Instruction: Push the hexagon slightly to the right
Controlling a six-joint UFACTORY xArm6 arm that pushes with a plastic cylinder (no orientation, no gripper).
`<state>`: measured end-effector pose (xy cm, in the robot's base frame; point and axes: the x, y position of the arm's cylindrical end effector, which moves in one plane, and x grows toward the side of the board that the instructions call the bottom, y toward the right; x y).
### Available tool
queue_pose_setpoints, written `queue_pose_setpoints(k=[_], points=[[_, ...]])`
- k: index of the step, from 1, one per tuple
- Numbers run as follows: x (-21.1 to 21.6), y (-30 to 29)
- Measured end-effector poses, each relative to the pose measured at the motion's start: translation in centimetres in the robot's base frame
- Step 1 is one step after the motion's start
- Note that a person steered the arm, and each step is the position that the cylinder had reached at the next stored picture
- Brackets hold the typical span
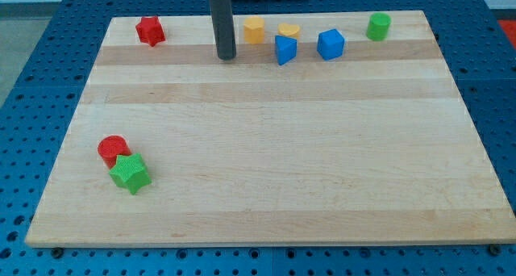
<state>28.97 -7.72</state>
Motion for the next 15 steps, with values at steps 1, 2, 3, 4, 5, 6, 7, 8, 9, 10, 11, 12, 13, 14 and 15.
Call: queue_pose_setpoints(k=[1, 2, 3, 4, 5, 6, 7, 8, 9, 10, 11, 12, 13, 14, 15], points=[[-2.4, -0.3], [-4.6, -0.3], [-5.2, -0.2], [-5.2, 0.4], [-5.2, 1.1], [-5.2, 2.1], [-5.2, 3.5], [-5.2, 4.1], [-5.3, 4.6], [-6.0, 4.9], [-7.7, 4.9], [-9.1, 7.2], [-9.2, 10.4], [-9.2, 12.4], [-9.4, 12.5]])
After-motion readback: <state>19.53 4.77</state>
